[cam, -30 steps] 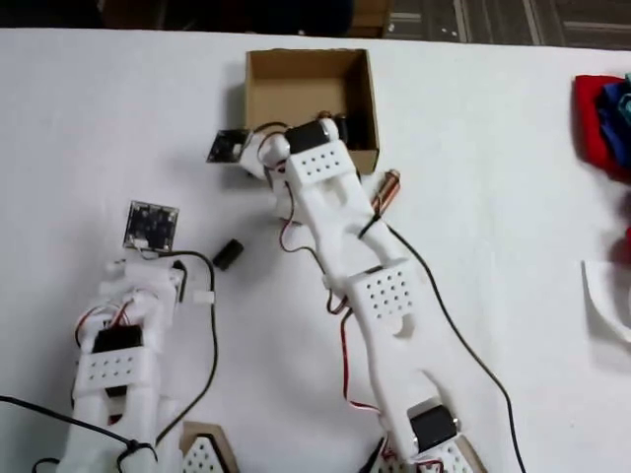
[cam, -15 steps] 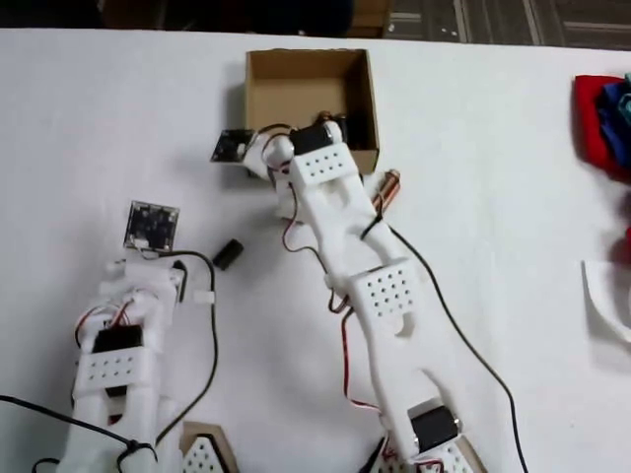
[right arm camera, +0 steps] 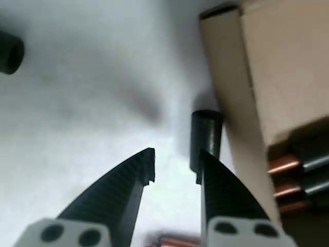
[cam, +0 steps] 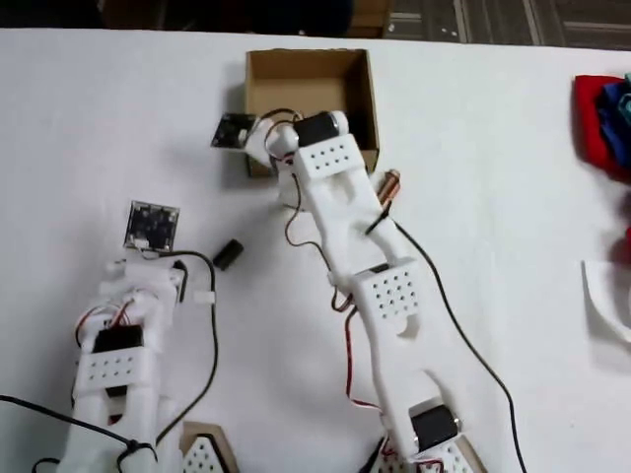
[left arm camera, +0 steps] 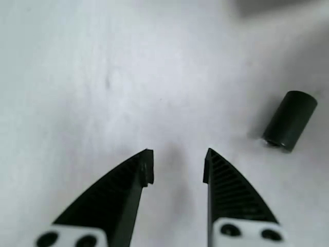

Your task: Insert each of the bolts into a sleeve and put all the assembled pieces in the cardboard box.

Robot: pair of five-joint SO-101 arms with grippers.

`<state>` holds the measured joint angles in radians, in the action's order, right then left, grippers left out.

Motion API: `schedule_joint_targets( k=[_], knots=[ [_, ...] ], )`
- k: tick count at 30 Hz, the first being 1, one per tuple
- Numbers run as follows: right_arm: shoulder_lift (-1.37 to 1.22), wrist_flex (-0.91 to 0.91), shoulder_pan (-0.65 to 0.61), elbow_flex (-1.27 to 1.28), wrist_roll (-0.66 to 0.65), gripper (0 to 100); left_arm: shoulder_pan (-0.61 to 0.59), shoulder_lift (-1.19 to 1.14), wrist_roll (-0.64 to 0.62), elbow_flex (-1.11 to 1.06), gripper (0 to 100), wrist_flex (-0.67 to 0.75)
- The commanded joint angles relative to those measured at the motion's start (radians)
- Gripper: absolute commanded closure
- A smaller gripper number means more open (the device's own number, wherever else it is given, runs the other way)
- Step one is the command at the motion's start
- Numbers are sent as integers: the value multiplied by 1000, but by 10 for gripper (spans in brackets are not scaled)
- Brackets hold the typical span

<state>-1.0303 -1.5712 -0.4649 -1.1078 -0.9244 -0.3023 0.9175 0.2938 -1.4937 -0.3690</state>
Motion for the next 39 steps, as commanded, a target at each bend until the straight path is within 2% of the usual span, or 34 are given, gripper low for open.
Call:
schedule_joint_targets(
  k=[1, 7, 15, 27, 32, 39],
  knots=[
    [18, 44, 21, -18, -9, 872, -8, 5, 5, 10, 823, 17],
    [-36, 133, 44, -18, -9, 872, -8, 5, 5, 10, 823, 17],
    [-93, 125, 38, -18, -9, 872, -8, 5, 5, 10, 823, 17],
    [-77, -54, -50, -57, -2, 878, -8, 5, 5, 10, 823, 17],
    [-77, -179, -101, -127, -2, 961, -8, 5, 5, 10, 823, 17],
    [-21, -200, -111, -26, 143, 875, -8, 5, 5, 10, 823, 17]
  ],
)
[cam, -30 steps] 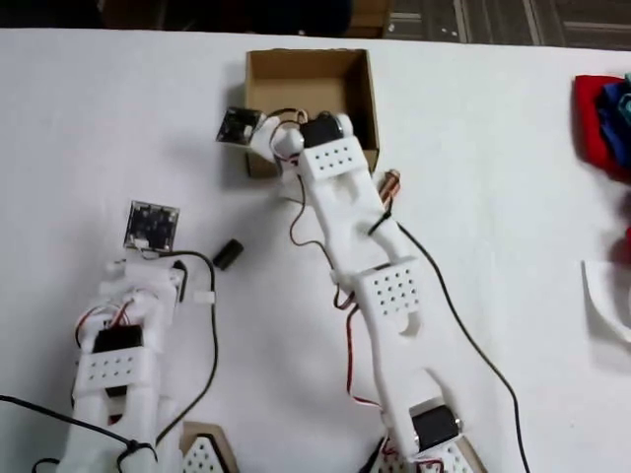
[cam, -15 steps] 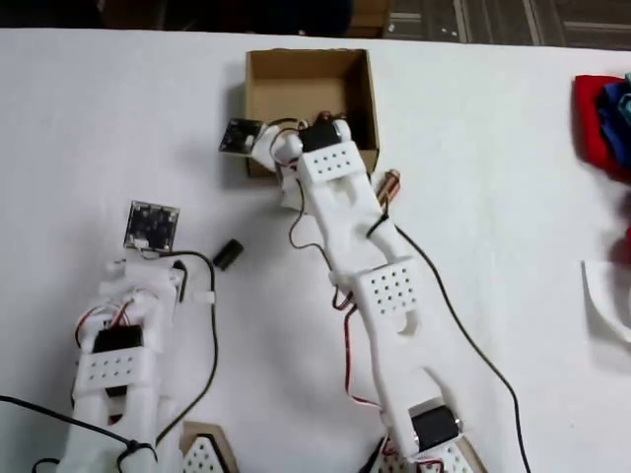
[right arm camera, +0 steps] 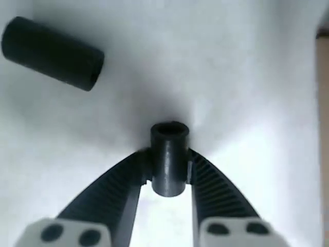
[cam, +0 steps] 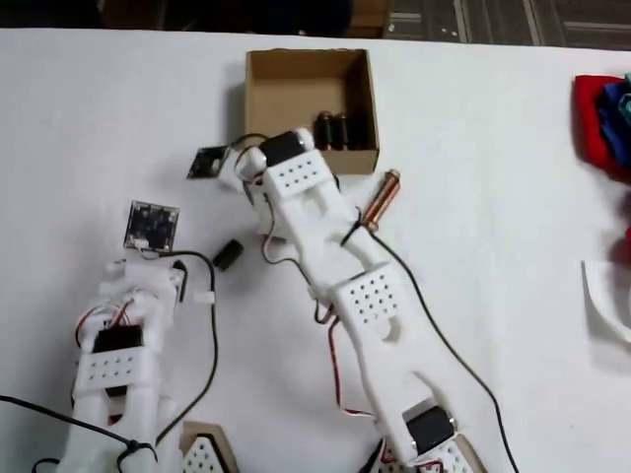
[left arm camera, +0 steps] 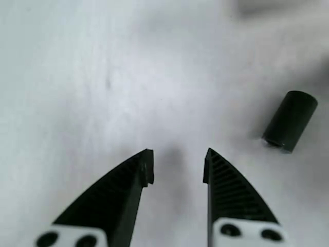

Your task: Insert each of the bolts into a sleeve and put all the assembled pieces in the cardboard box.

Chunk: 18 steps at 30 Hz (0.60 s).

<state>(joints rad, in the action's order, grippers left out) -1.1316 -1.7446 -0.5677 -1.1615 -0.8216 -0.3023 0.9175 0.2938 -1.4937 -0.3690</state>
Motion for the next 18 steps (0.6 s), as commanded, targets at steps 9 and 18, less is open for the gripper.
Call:
schedule_joint_targets(
  k=[9, 18],
  knots=[
    [225, -25, -5, 149, 213, 870, -12, 5, 3, 21, 823, 17],
    [226, 41, -24, 140, 261, 868, -14, 3, -44, 25, 823, 17]
  ],
)
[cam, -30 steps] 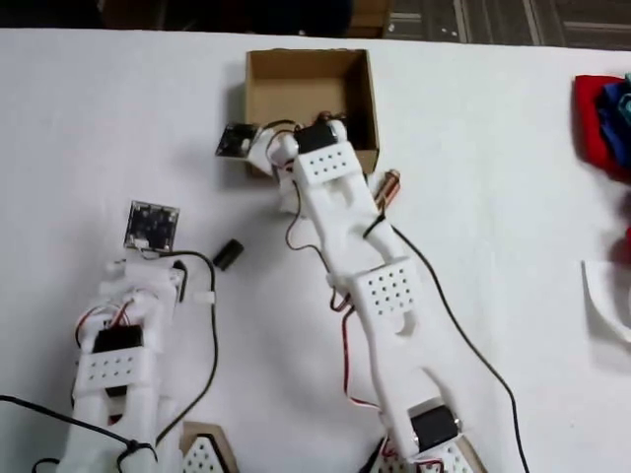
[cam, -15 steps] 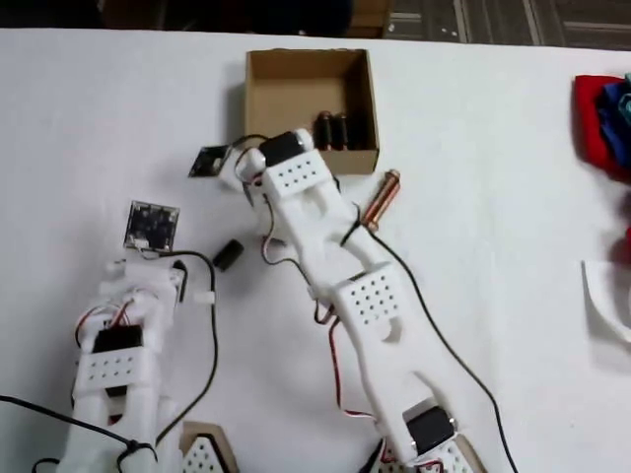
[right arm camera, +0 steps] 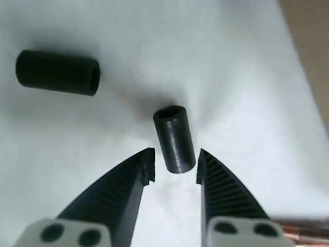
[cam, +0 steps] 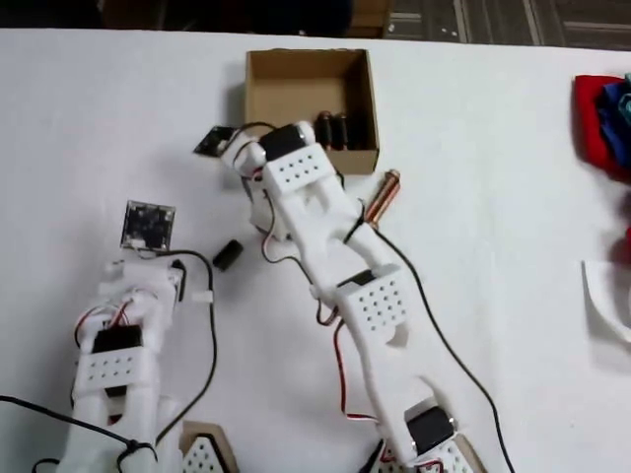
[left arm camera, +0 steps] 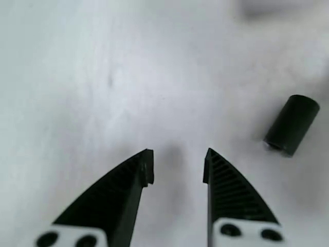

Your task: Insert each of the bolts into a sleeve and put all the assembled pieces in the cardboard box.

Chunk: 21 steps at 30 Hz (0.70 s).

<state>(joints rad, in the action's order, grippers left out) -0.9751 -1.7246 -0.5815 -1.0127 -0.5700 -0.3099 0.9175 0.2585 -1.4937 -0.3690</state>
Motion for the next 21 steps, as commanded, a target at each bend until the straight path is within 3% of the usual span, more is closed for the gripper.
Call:
schedule_joint_targets(
  k=[1, 15, 19, 21],
  knots=[
    [58, 24, -8, -15, 9, 868, -6, 3, -11, 25, 823, 17],
    [-125, 124, -7, -20, -35, 875, -6, 3, -11, 25, 823, 17],
    [-133, 120, -2, -20, -38, 977, -6, 3, -11, 25, 823, 17],
    [-125, 119, 13, -20, -38, 972, -6, 3, -11, 25, 823, 17]
  ],
)
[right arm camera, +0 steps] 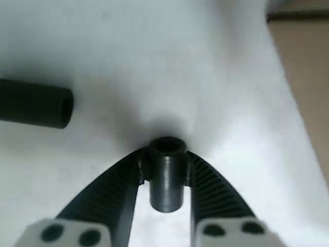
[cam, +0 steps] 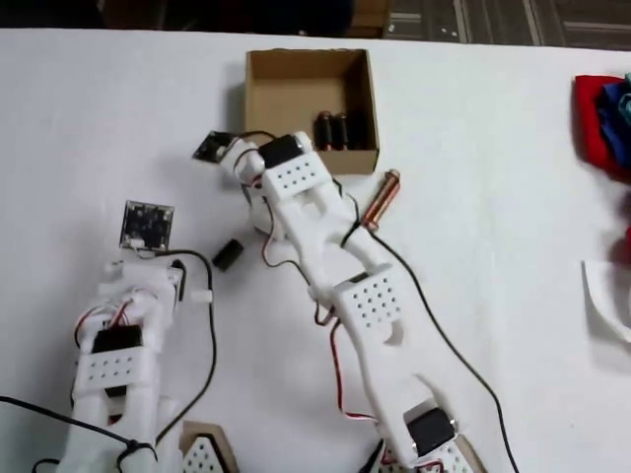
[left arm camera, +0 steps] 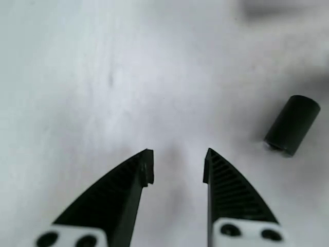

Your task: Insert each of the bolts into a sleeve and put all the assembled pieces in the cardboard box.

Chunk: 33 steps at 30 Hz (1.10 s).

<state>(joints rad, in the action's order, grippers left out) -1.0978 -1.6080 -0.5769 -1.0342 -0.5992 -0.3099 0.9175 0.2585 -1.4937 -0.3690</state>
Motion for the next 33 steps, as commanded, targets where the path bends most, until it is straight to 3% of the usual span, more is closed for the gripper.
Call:
schedule_joint_targets(
  k=[1, 7, 11, 13, 24, 30, 33],
  knots=[
    [-1, 5, 18, 0, -9, 978, -6, 3, -11, 25, 823, 17],
    [1, -99, 85, -140, 25, 978, -6, 3, -11, 25, 823, 17],
    [2, -163, 150, -218, 344, 978, -6, 3, -11, 25, 823, 17],
    [7, -163, 176, -212, 437, 978, -6, 3, -11, 25, 823, 17],
    [-30, -160, 128, -173, 443, 973, -6, 3, -9, 25, 823, 17],
    [-84, -160, 171, -164, 411, 822, -6, 3, -9, 25, 823, 15],
    [-96, -160, 182, -164, 364, 864, -6, 3, -9, 25, 823, 15]
  ],
)
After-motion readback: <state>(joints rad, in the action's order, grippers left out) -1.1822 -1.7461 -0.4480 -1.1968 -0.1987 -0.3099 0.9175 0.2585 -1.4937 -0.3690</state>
